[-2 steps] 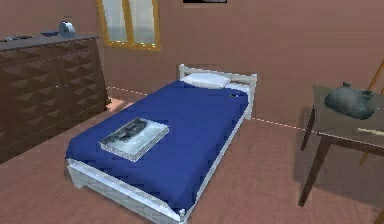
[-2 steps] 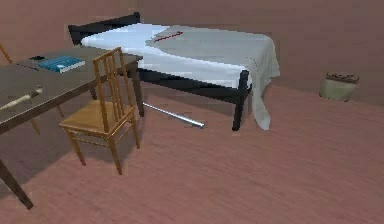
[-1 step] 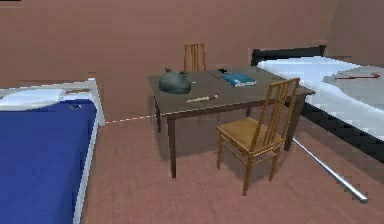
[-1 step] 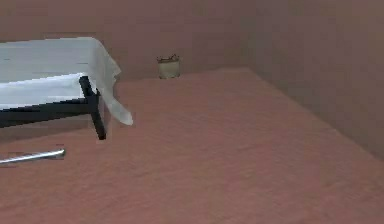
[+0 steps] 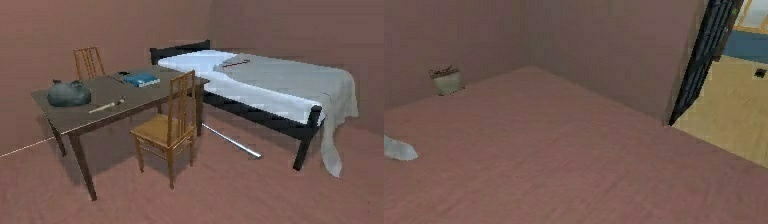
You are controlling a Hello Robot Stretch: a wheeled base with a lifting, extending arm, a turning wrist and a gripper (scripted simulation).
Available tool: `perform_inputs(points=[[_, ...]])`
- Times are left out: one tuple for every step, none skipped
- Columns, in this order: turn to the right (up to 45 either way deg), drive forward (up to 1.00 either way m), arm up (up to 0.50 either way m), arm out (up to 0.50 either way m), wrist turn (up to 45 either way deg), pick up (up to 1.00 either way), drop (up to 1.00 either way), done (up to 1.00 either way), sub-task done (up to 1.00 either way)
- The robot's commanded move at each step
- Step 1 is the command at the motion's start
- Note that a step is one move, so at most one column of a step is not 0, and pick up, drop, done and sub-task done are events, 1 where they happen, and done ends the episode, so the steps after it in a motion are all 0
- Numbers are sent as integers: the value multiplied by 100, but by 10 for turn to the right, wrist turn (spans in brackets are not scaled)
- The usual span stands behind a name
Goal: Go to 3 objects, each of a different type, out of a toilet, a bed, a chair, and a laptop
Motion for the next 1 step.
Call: perform_inputs(points=[[0, 40, 0, 0, 0, 0, 0, 0, 0]])
